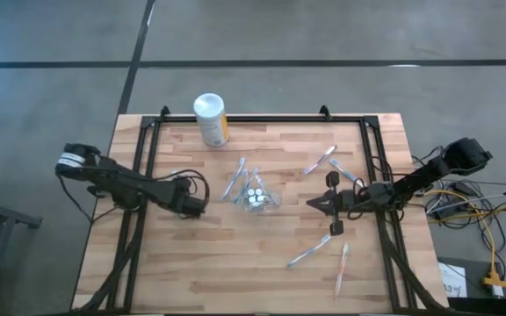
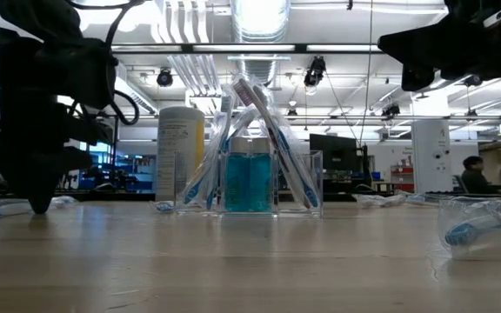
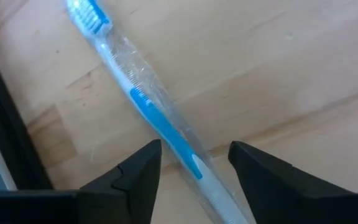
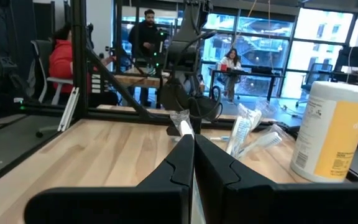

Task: Pick & Place toothbrushing station
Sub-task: Put the blue toothbrush into the transparent organizer

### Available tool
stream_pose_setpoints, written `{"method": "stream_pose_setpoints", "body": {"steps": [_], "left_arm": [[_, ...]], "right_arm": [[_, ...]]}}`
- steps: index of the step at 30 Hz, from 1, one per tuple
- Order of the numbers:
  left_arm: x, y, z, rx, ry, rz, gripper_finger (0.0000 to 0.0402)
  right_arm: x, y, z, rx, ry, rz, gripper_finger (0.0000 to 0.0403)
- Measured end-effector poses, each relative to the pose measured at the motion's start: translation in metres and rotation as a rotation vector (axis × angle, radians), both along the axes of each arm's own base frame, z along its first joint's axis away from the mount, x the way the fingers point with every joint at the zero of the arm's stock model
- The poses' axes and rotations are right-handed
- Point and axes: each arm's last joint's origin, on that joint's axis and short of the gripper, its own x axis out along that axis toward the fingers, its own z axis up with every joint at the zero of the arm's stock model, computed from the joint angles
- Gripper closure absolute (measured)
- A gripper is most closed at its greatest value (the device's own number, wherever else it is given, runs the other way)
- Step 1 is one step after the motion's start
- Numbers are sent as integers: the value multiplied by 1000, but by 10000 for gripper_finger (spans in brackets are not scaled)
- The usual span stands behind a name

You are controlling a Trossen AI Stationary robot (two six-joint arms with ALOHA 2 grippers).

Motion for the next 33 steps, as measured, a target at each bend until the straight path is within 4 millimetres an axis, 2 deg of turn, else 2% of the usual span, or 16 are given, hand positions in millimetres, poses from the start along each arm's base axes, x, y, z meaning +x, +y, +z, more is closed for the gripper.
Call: {"method": "stream_pose_setpoints", "body": {"steps": [13, 24, 33], "left_arm": [[23, -15, 16, -80, -95, -152, 283], [23, -28, 16, -31, -140, -216, 385], [23, -30, 16, 22, -176, -188, 365]], "right_arm": [[0, 0, 0, 0, 2, 0, 394], [0, 0, 0, -1, 0, -1, 394], [0, 0, 0, -1, -1, -1, 394]]}}
